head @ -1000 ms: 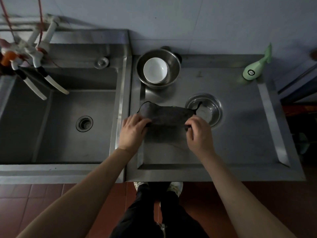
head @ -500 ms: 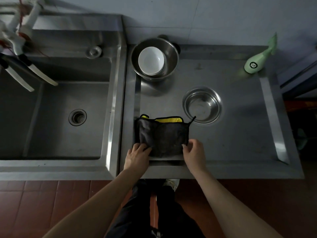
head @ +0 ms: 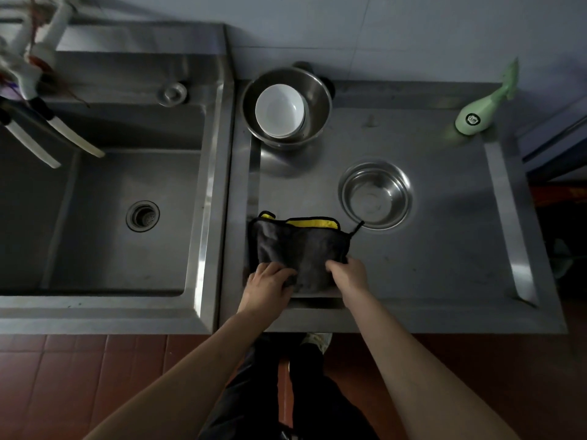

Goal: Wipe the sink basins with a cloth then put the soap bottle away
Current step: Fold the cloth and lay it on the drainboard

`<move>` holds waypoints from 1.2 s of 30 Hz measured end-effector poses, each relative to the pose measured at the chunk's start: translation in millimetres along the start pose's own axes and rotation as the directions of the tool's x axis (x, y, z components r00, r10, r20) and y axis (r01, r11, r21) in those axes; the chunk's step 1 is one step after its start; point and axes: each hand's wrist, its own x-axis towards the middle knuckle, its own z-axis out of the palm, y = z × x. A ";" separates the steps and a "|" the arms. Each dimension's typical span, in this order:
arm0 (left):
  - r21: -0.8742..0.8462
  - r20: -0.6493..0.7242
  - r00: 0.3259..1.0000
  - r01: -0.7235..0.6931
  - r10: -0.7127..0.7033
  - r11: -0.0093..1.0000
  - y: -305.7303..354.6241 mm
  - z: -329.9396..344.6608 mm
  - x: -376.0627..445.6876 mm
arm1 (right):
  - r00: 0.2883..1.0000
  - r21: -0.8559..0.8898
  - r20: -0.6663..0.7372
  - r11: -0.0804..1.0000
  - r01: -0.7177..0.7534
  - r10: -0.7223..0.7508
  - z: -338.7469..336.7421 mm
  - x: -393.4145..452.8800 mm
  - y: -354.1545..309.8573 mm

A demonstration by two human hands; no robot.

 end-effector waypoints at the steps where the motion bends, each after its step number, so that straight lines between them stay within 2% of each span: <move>1: -0.039 -0.011 0.999 -0.041 0.041 0.998 5.9 2.9 2.4 | 1.000 0.034 0.020 0.999 -0.019 0.018 -3.3 -0.1 -0.7; 4: -0.126 0.038 0.990 -0.130 0.136 0.983 28.4 12.3 8.9 | 0.996 0.085 0.083 0.995 -0.046 0.039 -11.5 -3.5 -4.5; 6: -0.116 0.059 0.991 -0.115 0.123 0.987 42.6 18.4 12.4 | 0.993 0.106 0.116 0.994 -0.038 0.026 -16.7 -5.0 -6.1; 9: -0.092 -0.048 0.996 -0.085 0.081 0.992 51.8 26.4 13.5 | 0.986 0.177 0.162 0.984 0.005 -0.034 -22.9 -8.2 -13.2; 13: -0.112 -0.163 0.977 -0.156 0.137 0.981 51.6 33.8 9.5 | 0.983 0.250 0.183 0.968 -0.013 -0.034 -26.7 0.2 -23.2; 18: -0.147 -0.184 0.975 -0.153 0.125 0.977 54.4 40.5 11.5 | 0.980 0.233 0.197 0.971 -0.055 0.008 -26.0 23.3 -24.3; 21: -0.178 -0.158 0.973 -0.197 0.169 0.964 52.5 40.7 14.2 | 0.978 0.215 0.205 0.973 -0.084 0.039 -23.9 32.5 -25.9; 23: -0.186 -0.145 0.969 -0.227 0.201 0.956 49.0 40.5 14.2 | 0.986 0.154 0.166 0.988 -0.012 -0.014 -20.0 39.9 -25.0; 25: -0.185 -0.113 0.973 -0.220 0.202 0.958 45.1 41.3 15.3 | 0.992 0.001 0.057 0.993 0.115 -0.115 -17.9 45.7 -24.4; 28: -0.152 -0.040 0.981 -0.192 0.188 0.970 43.2 42.0 17.8 | 0.965 -0.292 -0.051 0.928 0.231 -0.256 -18.8 47.8 -23.8; 30: -0.133 -0.041 0.984 -0.178 0.174 0.975 41.5 37.1 22.9 | 0.936 -0.432 -0.104 0.863 0.262 -0.336 -22.8 48.2 -23.2; 32: -0.091 -0.115 0.985 -0.138 0.127 0.986 33.6 27.8 31.9 | 0.902 -0.445 -0.120 0.834 0.326 -0.416 -24.8 53.3 -21.6; 36: -0.029 -0.283 0.959 -0.018 0.010 0.999 2.9 -2.9 54.9 | 0.842 -0.273 -0.061 0.820 0.503 -0.537 -23.6 60.1 -23.6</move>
